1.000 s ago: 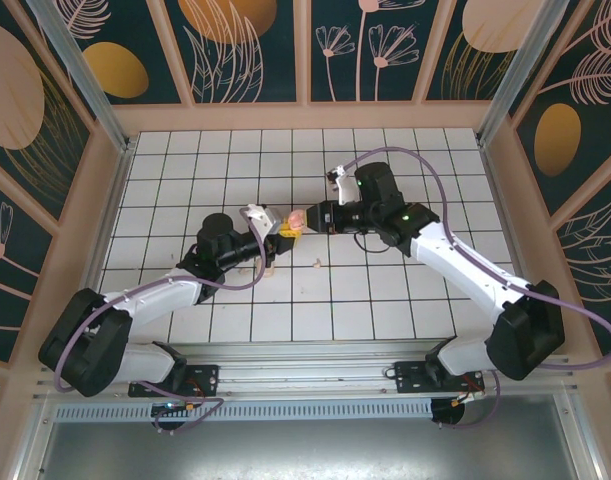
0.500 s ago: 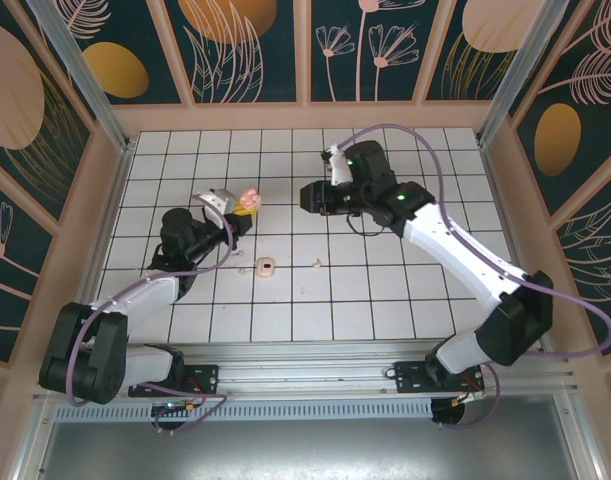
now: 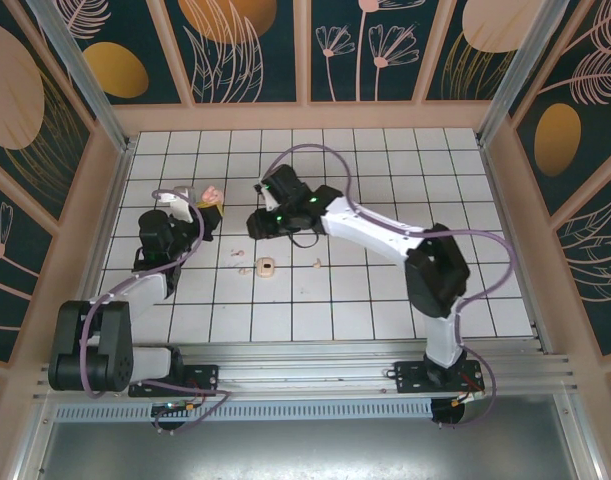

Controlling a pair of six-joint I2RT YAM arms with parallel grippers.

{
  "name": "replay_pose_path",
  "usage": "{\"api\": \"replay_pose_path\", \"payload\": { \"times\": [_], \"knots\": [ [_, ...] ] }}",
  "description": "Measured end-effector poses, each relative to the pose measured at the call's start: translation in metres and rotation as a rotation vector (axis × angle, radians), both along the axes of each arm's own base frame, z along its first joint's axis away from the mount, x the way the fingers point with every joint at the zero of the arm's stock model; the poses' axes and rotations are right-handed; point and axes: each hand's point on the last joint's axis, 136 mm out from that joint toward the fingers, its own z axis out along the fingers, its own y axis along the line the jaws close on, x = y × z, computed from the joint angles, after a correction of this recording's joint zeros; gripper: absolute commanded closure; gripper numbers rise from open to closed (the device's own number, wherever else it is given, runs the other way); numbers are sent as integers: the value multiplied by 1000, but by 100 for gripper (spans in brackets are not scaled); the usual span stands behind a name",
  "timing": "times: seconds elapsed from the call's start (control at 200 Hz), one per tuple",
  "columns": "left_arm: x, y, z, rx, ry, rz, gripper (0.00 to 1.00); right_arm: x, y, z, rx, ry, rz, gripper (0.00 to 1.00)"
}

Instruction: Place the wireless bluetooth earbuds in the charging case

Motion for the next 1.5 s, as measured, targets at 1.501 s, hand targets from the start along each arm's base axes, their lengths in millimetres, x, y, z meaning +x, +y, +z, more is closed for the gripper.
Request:
{"api": "replay_pose_path", "payload": {
  "times": [1.501],
  "knots": [
    [10,37,4,-83,33,137,86,20,62,-110,-31,-675,1166,57]
  ]
}}
